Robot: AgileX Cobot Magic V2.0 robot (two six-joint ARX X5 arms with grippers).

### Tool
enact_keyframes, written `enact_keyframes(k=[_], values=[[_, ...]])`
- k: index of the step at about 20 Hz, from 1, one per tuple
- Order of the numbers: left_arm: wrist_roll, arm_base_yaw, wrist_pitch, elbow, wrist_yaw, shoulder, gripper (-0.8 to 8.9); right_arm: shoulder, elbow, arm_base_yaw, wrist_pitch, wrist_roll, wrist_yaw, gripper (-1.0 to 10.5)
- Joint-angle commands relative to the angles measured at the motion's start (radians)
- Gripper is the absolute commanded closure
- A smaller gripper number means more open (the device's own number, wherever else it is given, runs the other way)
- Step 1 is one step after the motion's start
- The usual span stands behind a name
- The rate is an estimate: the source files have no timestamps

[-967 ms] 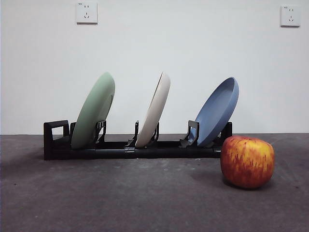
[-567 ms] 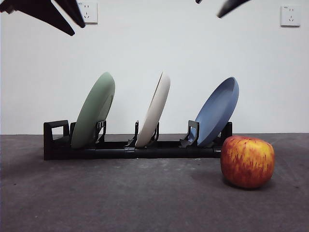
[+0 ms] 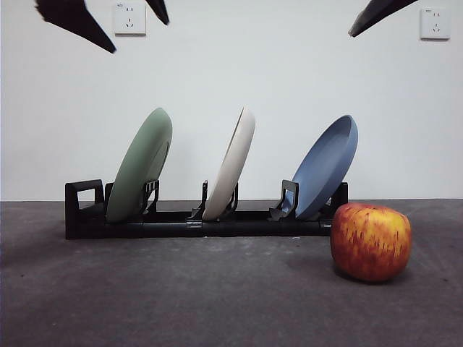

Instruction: Take the green plate from the plate rack,put the plate on the table,take the apple from the table,put the apple in the plate

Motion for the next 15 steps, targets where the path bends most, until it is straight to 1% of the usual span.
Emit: enact_keyframes(k=[1, 3, 5, 15], values=[[0.023, 0.000, -0.080, 0.151, -0.029, 0.122, 2.80, 0.004, 0.003, 0.001, -0.001, -0.006, 0.005, 2.5], [0.025, 0.000, -0.144, 0.259, -0.073, 0.214, 2.84, 0.004, 0.003, 0.001, -0.011, -0.006, 0.005, 2.5], [0.024, 0.001, -0.179, 0.328, -0.109, 0.283, 2.84, 0.004, 0.003, 0.001, -0.023, -0.006, 0.008, 2.5], [0.024, 0.014, -0.179, 0.342, -0.108, 0.434, 2.93, 0.004, 0.003, 0.001, -0.052, -0.006, 0.008, 2.5]])
